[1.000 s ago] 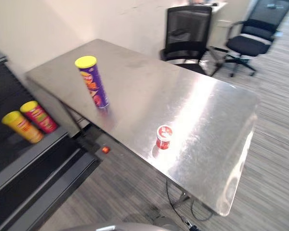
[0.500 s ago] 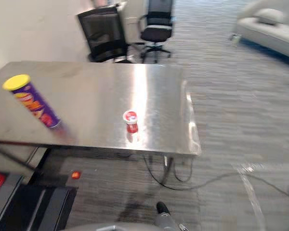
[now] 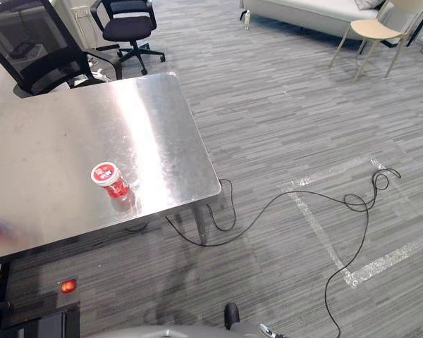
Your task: Put the gum and the chips on the shelf.
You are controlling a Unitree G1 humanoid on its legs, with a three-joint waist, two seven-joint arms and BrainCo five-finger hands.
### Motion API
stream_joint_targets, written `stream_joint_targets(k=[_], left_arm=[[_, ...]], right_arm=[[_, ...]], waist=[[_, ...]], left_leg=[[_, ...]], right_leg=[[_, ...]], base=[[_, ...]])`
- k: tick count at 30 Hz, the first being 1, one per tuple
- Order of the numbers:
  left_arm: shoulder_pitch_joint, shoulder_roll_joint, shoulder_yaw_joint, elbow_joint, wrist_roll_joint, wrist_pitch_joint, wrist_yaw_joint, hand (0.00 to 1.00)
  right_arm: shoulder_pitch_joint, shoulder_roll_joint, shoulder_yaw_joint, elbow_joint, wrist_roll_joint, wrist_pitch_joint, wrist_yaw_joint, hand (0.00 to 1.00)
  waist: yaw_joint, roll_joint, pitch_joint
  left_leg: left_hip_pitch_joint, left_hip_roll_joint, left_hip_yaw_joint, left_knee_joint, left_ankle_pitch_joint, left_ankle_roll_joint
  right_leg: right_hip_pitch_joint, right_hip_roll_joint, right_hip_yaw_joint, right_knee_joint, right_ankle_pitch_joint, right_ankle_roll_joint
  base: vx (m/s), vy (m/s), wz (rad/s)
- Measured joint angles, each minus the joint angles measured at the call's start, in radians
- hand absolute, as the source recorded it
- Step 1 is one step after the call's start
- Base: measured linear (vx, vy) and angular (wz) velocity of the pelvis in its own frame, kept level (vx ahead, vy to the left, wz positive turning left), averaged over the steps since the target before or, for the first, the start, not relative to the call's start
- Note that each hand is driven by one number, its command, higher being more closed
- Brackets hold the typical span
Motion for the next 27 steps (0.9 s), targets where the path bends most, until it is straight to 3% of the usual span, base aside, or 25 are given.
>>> stream_joint_targets(k=[4,10,15,21,27], left_arm=[[0.000,-0.002,0.014,0.000,-0.003,0.002,0.001,0.00],[0.002,-0.005,0.039,0.000,-0.004,-0.006,0.001,0.00],[0.015,0.000,0.039,-0.027,-0.004,-0.017,-0.005,0.00],[0.023,0.001,0.039,-0.044,-0.001,-0.019,-0.006,0.00],[0.023,0.004,0.017,-0.046,0.006,-0.019,-0.005,0.00]], right_arm=[[-0.005,-0.012,0.051,-0.001,-0.031,-0.009,0.002,0.00],[-0.005,-0.011,0.050,0.004,-0.023,-0.009,0.002,0.00],[-0.033,-0.020,0.129,0.021,-0.039,-0.009,0.005,0.00],[-0.038,-0.023,0.140,0.017,-0.039,-0.008,0.021,0.00],[-0.035,-0.027,0.158,-0.011,-0.041,-0.006,0.021,0.00]], waist=[[0.003,-0.006,0.001],[0.004,-0.009,0.003],[0.010,-0.017,0.004],[0.011,-0.016,0.003],[0.013,-0.018,0.002]], left_leg=[[0.003,-0.019,-0.026,0.024,0.029,-0.008],[-0.003,-0.023,-0.077,-0.001,0.031,-0.005],[-0.032,-0.035,-0.100,0.020,0.036,0.002],[-0.037,-0.038,-0.115,-0.115,0.118,0.026],[-0.040,-0.043,-0.121,-0.150,0.143,0.019]], right_leg=[[0.047,-0.029,-0.037,-0.015,0.003,0.003],[0.081,-0.041,-0.088,-0.073,0.033,0.007],[0.093,-0.065,-0.153,-0.066,0.034,0.010],[0.076,-0.081,-0.289,-0.041,0.011,0.015],[0.076,-0.072,-0.256,-0.058,0.009,0.017]], base=[[0.08,0.015,0.28],[0.02,0.014,0.27],[-0.06,0.025,0.47],[-0.15,0.005,0.70],[-0.09,0.010,0.06]])
